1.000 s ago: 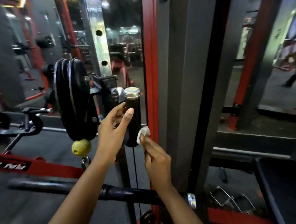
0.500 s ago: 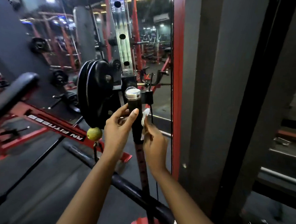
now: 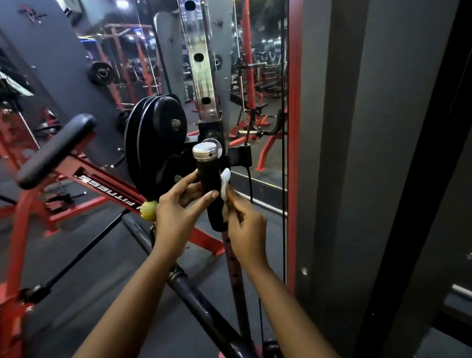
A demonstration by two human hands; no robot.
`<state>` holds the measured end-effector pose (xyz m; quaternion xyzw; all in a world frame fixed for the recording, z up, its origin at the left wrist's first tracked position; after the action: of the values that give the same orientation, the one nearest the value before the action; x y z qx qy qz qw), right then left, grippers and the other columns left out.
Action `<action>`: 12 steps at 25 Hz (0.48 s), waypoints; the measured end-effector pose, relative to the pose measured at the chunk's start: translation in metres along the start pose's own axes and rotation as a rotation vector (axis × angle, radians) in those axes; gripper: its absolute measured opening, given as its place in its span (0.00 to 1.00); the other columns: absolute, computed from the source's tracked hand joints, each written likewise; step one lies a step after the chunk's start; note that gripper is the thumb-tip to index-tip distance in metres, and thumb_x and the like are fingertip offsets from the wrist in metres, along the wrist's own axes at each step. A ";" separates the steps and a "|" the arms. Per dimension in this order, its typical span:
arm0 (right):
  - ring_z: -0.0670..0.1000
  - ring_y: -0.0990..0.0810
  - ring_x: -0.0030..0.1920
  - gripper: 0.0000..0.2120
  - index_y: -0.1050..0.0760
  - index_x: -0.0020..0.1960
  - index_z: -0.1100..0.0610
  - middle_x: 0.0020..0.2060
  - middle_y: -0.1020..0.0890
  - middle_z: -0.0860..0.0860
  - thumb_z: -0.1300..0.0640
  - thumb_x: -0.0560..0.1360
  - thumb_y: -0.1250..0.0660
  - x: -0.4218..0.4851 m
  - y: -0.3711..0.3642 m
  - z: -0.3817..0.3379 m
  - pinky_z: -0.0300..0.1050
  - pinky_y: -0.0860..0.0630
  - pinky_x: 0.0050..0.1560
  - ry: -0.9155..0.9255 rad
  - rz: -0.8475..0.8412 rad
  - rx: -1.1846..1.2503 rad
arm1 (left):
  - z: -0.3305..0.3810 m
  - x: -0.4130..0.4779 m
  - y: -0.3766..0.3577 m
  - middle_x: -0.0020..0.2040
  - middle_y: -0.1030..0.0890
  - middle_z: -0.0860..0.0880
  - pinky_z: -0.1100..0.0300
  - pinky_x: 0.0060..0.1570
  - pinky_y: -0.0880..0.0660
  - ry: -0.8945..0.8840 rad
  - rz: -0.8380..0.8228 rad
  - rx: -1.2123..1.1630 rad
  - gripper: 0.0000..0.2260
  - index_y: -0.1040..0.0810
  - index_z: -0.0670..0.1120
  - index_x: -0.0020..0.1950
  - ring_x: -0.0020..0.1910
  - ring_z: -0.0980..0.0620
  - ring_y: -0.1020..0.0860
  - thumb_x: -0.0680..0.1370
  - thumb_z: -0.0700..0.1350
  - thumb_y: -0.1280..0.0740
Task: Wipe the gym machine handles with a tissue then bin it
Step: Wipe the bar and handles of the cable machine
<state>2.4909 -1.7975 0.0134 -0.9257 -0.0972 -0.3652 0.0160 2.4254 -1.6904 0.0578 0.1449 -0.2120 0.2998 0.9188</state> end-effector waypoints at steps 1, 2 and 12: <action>0.40 0.22 0.51 0.20 0.29 0.64 0.57 0.53 0.22 0.46 0.69 0.75 0.39 -0.010 -0.002 0.008 0.30 0.26 0.52 -0.001 0.009 -0.002 | -0.003 -0.004 0.000 0.51 0.17 0.47 0.59 0.53 0.23 -0.006 0.013 0.024 0.23 0.27 0.49 0.64 0.53 0.54 0.19 0.69 0.42 0.28; 0.42 0.22 0.53 0.19 0.29 0.64 0.57 0.53 0.22 0.47 0.69 0.74 0.38 -0.019 -0.003 0.018 0.31 0.26 0.53 -0.005 0.014 0.000 | -0.006 -0.008 -0.001 0.52 0.17 0.47 0.59 0.54 0.23 -0.011 0.026 0.051 0.24 0.27 0.49 0.64 0.53 0.55 0.19 0.69 0.44 0.28; 0.46 0.26 0.59 0.16 0.26 0.63 0.60 0.58 0.21 0.56 0.58 0.76 0.40 0.007 -0.006 0.087 0.41 0.29 0.62 0.160 -0.297 -0.218 | -0.011 -0.015 -0.008 0.51 0.17 0.49 0.63 0.53 0.23 -0.014 0.089 0.032 0.26 0.26 0.44 0.64 0.52 0.57 0.19 0.67 0.43 0.28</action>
<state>2.5538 -1.7821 -0.0455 -0.8655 -0.1911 -0.4442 -0.1308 2.4224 -1.6994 0.0395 0.1519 -0.2199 0.3425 0.9007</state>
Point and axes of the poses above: each hand's wrist, its own x-axis towards the middle knuckle, its own y-axis out of the back of the hand, z = x × y, the point moved 4 cm from there along x, towards the middle knuckle
